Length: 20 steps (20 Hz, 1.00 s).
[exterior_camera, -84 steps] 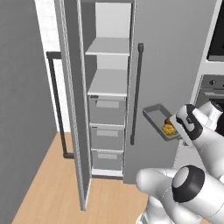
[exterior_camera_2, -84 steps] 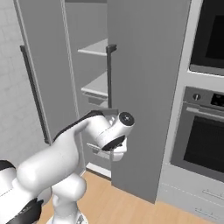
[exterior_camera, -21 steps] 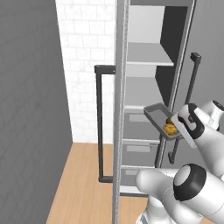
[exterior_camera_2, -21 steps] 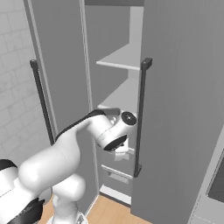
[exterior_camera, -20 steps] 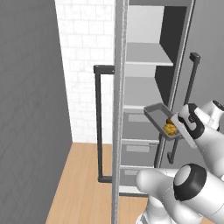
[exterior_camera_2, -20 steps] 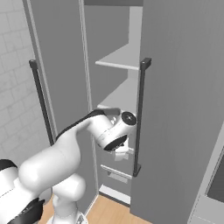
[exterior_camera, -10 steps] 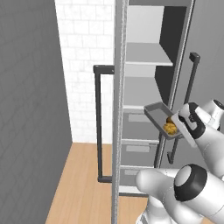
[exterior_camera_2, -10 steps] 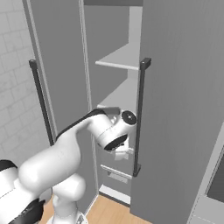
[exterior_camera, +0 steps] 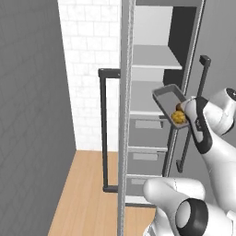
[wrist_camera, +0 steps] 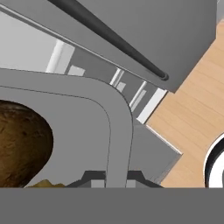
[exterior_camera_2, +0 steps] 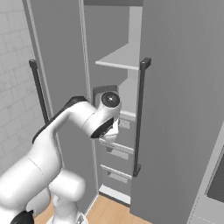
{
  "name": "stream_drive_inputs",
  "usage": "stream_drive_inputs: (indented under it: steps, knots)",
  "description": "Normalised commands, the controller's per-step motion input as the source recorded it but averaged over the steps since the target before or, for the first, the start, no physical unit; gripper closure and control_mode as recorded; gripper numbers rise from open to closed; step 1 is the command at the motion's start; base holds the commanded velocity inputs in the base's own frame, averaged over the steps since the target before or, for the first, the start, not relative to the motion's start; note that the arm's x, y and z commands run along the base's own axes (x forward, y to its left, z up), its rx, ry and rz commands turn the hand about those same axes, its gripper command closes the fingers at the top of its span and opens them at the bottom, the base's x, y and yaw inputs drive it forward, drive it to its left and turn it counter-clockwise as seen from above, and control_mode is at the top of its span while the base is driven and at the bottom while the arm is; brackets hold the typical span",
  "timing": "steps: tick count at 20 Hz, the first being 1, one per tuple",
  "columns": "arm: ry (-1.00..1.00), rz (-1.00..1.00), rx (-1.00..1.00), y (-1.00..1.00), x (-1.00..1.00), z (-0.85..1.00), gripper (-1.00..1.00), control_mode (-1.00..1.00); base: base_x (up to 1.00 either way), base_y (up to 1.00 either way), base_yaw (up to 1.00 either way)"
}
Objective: Take the meat container that has the steak and place it on the second highest rack of the freezer. Then take the vegetable container that has the mushroom and squash and place it on the highest rack of the freezer.
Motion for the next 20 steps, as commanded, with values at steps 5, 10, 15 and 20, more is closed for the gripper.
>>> stream_drive_inputs:
  steps: [5, 10, 15, 20]
  knots:
    - [-0.11, -0.11, -0.06, 0.0, 0.08, 1.0, 1.0, -1.0, 0.0, 0.0, 0.0]
    - [-0.02, -0.07, 0.0, 0.0, 0.25, 1.0, 1.0, -1.0, 0.0, 0.0, 0.0]
    - [0.0, -0.08, 0.02, 0.0, 0.37, 1.0, 1.0, -1.0, 0.0, 0.0, 0.0]
    - [0.0, -0.03, 0.0, 0.01, 0.29, 0.29, 1.0, -1.0, 0.0, 0.0, 0.0]
